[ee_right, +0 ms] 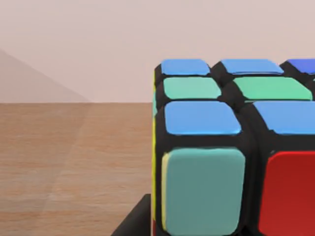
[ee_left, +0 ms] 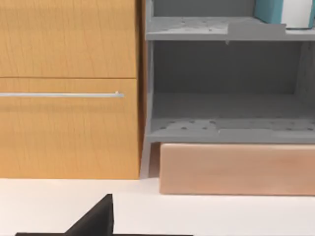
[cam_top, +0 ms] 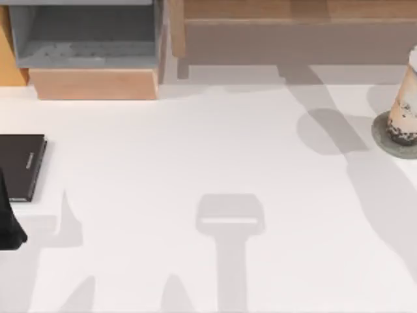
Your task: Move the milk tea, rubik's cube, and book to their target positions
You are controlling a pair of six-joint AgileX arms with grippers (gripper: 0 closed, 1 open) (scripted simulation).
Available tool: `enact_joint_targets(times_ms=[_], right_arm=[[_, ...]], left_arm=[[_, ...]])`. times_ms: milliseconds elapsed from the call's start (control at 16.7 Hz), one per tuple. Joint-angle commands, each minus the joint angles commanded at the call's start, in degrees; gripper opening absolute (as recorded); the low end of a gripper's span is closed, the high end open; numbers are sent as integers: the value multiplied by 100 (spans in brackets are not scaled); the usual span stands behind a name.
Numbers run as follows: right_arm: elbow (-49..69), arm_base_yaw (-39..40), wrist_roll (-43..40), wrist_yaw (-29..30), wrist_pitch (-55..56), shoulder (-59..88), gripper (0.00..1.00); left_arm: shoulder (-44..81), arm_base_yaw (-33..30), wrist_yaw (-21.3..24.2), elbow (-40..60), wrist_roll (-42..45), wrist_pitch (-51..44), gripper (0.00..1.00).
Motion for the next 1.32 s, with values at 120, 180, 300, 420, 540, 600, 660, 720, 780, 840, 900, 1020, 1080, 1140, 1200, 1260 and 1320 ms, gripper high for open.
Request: enact_joint_targets(times_ms=[120,180,300,420,540,600,660,720,780,840,900,1020,1080,1140,1200,1260,1320], right_arm=[[0,0,0,0,0,0,30],[0,0,0,0,0,0,38],[0,0,0,0,0,0,53],[0,0,0,0,0,0,68],[0,0,0,0,0,0,83],[0,0,0,0,0,0,90],[0,0,0,0,0,0,98],[0,0,0,0,0,0,100],[0,0,0,0,0,0,100],[0,0,0,0,0,0,100],[0,0,0,0,0,0,100],[0,0,0,0,0,0,100],[0,0,0,0,0,0,100],[0,0,0,0,0,0,100],[-2,15,0,0,1,-2,100],[-23,22,0,6,14,-22,100],[-104,42,0,23,51,-99,100]], left_arm=[[0,0,0,0,0,0,100],[0,0,0,0,0,0,100],[0,0,0,0,0,0,100],[0,0,0,0,0,0,100],[0,0,0,0,0,0,100],[0,0,0,0,0,0,100],[0,0,0,0,0,0,100],[0,0,0,0,0,0,100],[0,0,0,0,0,0,100],[0,0,0,0,0,0,100],[0,0,0,0,0,0,100],[0,0,0,0,0,0,100],[0,0,0,0,0,0,100],[0,0,0,0,0,0,100],[0,0,0,0,0,0,100],[0,0,0,0,0,0,100],[0,0,0,0,0,0,100]])
